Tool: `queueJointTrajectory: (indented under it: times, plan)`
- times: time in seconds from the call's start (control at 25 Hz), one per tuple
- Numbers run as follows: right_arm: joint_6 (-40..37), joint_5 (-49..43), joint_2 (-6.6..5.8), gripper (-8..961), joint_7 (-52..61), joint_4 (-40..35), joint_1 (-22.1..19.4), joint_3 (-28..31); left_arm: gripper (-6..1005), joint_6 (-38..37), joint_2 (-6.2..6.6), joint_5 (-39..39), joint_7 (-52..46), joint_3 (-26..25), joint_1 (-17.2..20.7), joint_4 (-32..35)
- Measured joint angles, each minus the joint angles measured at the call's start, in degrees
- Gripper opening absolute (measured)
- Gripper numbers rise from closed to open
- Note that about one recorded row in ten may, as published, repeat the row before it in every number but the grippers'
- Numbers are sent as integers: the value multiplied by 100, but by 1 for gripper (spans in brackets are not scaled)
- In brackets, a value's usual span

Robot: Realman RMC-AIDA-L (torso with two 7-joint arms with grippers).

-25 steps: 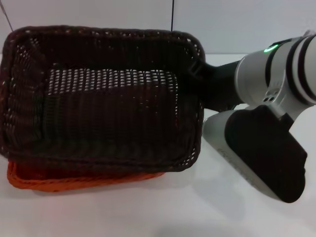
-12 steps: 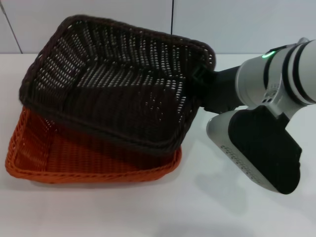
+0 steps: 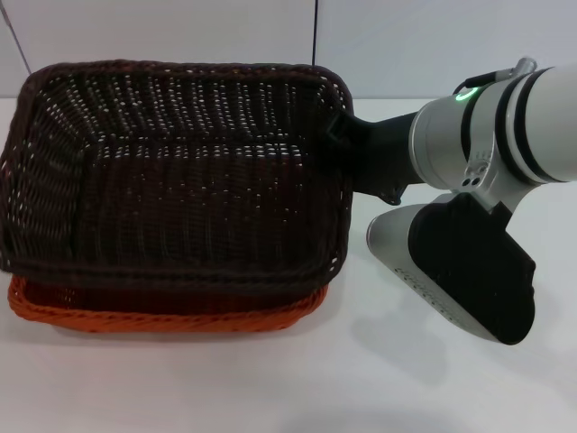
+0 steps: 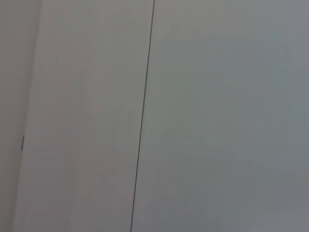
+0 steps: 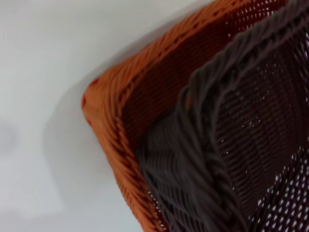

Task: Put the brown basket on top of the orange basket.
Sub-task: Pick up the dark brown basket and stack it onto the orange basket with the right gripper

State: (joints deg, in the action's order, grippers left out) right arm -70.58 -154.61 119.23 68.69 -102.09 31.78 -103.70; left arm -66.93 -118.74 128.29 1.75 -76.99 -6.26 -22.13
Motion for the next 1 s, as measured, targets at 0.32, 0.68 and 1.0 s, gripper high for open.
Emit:
queueJointTrajectory:
  times: [0.32,0.68,1.0]
  plan:
    - [572,47,-6,208,-65,398,-67,-240,811,-1,0,-7,0,9,-9,26]
    - [717,10,-5,210,-43,498,-156,-450,811,50,0,-7,0,18,-8,16]
    - [845,-266,-8,262,306,274,-474,-609,810,143,13,-6,1,-17,-35,-10]
